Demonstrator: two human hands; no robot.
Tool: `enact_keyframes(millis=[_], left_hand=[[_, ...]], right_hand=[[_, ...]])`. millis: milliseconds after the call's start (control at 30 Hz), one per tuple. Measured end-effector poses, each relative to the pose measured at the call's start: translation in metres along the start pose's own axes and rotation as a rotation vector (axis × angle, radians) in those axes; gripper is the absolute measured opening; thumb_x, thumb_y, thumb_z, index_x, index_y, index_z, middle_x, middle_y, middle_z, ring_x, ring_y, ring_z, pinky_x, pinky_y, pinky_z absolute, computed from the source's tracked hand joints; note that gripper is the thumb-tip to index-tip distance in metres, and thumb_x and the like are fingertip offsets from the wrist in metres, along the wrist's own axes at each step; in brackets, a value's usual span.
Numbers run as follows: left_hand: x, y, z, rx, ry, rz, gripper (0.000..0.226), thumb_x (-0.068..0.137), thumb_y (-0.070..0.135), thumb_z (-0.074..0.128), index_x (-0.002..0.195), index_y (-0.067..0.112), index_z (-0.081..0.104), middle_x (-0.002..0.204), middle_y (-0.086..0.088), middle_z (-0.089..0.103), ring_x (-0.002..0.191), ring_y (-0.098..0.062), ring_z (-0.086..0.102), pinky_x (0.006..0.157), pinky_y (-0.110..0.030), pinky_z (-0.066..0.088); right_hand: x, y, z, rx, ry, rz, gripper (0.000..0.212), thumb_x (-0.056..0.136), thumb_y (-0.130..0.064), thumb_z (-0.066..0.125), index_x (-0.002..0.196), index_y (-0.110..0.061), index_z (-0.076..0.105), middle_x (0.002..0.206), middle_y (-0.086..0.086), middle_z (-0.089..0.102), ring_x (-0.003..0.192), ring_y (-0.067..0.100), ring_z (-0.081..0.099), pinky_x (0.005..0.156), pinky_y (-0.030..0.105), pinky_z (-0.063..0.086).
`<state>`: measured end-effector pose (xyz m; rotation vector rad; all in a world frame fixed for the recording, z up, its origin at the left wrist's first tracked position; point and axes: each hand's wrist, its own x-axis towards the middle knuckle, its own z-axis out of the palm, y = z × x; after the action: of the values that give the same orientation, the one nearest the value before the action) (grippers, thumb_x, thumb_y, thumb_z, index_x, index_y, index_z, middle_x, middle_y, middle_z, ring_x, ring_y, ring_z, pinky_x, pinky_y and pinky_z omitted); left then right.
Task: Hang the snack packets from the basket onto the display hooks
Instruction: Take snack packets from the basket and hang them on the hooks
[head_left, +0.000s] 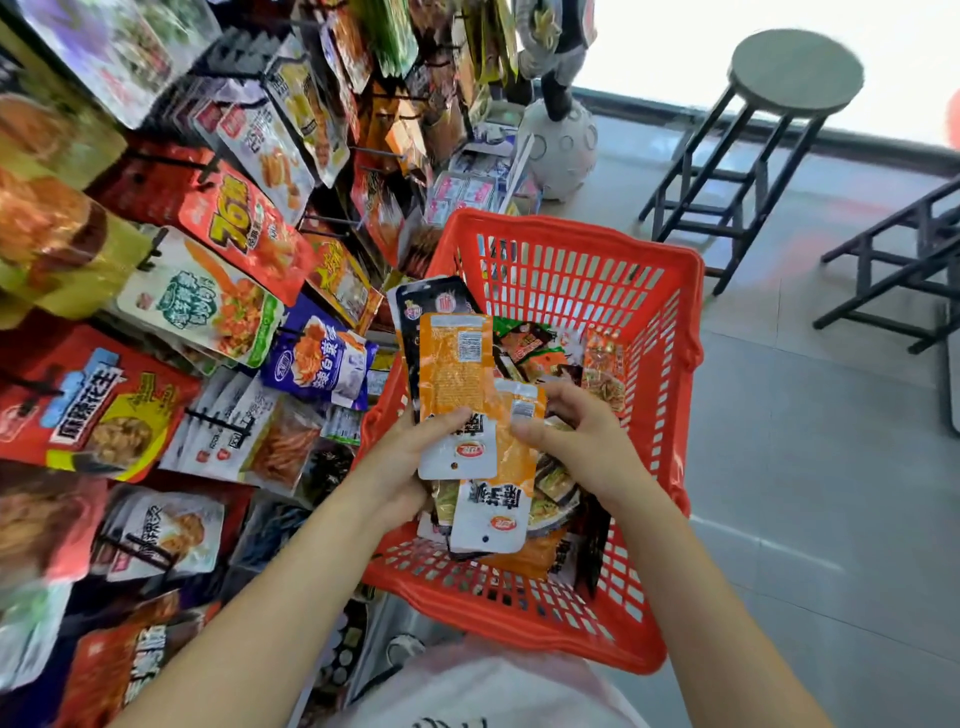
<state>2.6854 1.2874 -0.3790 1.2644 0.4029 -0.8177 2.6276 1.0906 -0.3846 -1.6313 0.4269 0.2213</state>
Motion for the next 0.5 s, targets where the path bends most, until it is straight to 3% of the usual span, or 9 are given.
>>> enact_keyframes(millis=[67,167,267,367,433,500], left_hand=[[0.002,-0.001,-0.002,0.019,0.007,0.027,0.074,0.072,0.024,0.084,0.140,0.017,0.053,0.118,-0.009,0.073,0.098,-0.027,0.074,0.073,-0.039,0.060],[0.000,0.001,-0.003,0.151,0.011,0.072,0.070,0.071,0.026,0.086,0.134,0.023,0.057,0.123,-0.004,0.072,0.109,-0.024,0.070,0.097,-0.047,0.054],[-0.002,0.001,-0.001,0.244,0.014,0.082,0.059,0.071,0.020,0.085,0.125,0.022,0.061,0.114,-0.004,0.076,0.101,-0.024,0.074,0.090,-0.044,0.057],[-0.004,0.004,0.006,0.082,-0.045,-0.001,0.057,0.070,0.023,0.085,0.123,0.015,0.065,0.109,-0.011,0.076,0.094,-0.029,0.075,0.079,-0.044,0.061],[-0.007,0.009,0.010,-0.090,-0.069,-0.094,0.039,0.075,0.027,0.073,0.111,0.013,0.072,0.106,-0.015,0.076,0.088,-0.031,0.075,0.077,-0.045,0.062],[-0.006,0.013,0.011,-0.111,-0.085,-0.132,0.039,0.076,0.025,0.068,0.111,0.008,0.072,0.113,-0.019,0.074,0.094,-0.033,0.074,0.089,-0.050,0.057]], right_hand=[[0.000,0.003,-0.001,0.054,0.040,-0.005,0.023,0.091,-0.029,0.075,0.113,-0.030,0.070,0.117,-0.009,0.071,0.117,0.015,0.063,0.102,0.050,0.050],[-0.001,0.008,0.003,0.068,0.036,0.019,0.027,0.090,-0.036,0.074,0.117,-0.035,0.069,0.114,-0.012,0.072,0.110,0.014,0.067,0.094,0.047,0.057],[0.000,0.011,0.007,0.093,-0.011,0.035,0.035,0.084,-0.025,0.081,0.115,-0.027,0.065,0.101,-0.005,0.075,0.091,0.016,0.073,0.079,0.039,0.062],[0.000,0.011,0.005,0.098,0.003,0.004,0.027,0.086,-0.017,0.079,0.107,-0.028,0.067,0.091,-0.006,0.076,0.084,0.010,0.073,0.073,0.027,0.060],[0.002,0.011,0.004,0.081,0.027,0.013,0.030,0.088,-0.017,0.077,0.114,-0.029,0.067,0.102,-0.004,0.074,0.088,0.009,0.072,0.076,0.029,0.061],[0.003,0.009,0.006,0.045,0.028,-0.007,0.027,0.092,-0.016,0.073,0.114,-0.029,0.063,0.102,0.000,0.073,0.086,0.015,0.073,0.075,0.038,0.062]])
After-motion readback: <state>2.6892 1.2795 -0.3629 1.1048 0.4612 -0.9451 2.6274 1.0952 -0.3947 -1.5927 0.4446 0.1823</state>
